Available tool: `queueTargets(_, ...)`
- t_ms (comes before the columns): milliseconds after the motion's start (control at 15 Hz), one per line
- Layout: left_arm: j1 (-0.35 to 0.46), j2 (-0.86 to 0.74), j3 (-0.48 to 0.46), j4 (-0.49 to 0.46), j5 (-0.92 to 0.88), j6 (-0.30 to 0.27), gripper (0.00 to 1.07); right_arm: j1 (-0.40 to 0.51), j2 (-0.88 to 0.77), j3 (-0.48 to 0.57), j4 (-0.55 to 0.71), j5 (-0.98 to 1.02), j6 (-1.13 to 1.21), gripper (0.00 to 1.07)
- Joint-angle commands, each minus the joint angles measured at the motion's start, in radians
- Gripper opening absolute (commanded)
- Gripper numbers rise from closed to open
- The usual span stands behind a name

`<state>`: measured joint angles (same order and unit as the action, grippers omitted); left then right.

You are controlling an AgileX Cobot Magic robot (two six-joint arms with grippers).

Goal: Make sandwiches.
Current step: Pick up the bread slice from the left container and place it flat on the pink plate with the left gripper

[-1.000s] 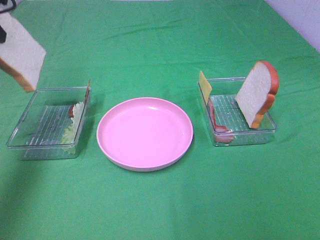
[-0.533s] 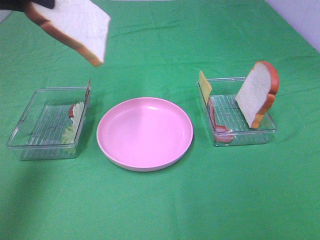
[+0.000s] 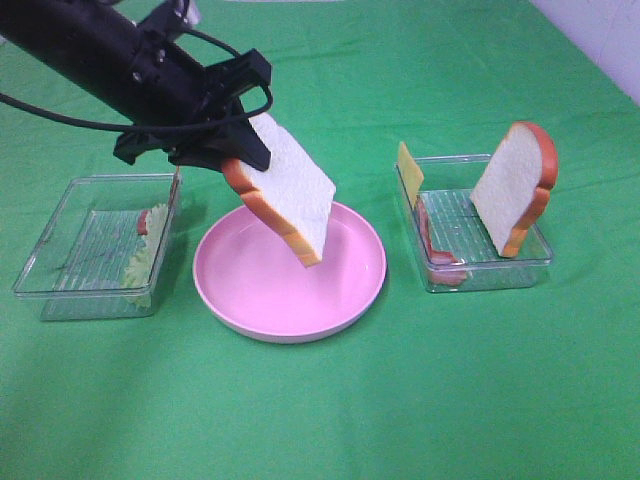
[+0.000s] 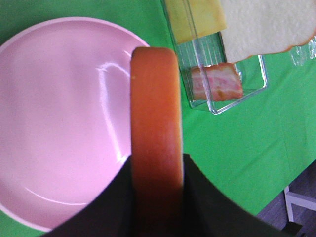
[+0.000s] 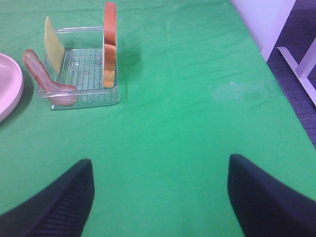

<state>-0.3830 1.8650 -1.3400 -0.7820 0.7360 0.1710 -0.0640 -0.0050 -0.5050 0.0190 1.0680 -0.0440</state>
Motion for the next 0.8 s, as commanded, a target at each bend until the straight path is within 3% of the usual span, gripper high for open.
queueTargets(67,-0.033,0.062,-0.004,-0.042,-0.043,-0.037,0.0,-0.004,-0.016,0.0,-0.002,-0.01,-0.01,0.71)
queueTargets(533,-0.057,0.138,-0.004,-0.047,-0.067,-0.034,0.02,-0.004,-0.016,0.0,-0.002,-0.01,-0.01,0.71)
queueTargets(667,-0.057,0.138,-0.004,-0.043,-0.06,-0.027,0.25,-0.004,-0.016,0.0,-0.002,-0.01,-0.01,0.71)
queueTargets(800,-0.057,0.138,-0.004,-0.04,-0.047,-0.027,0.62,-0.004,-0.016,0.0,-0.002,-0.01,-0.01,0.71)
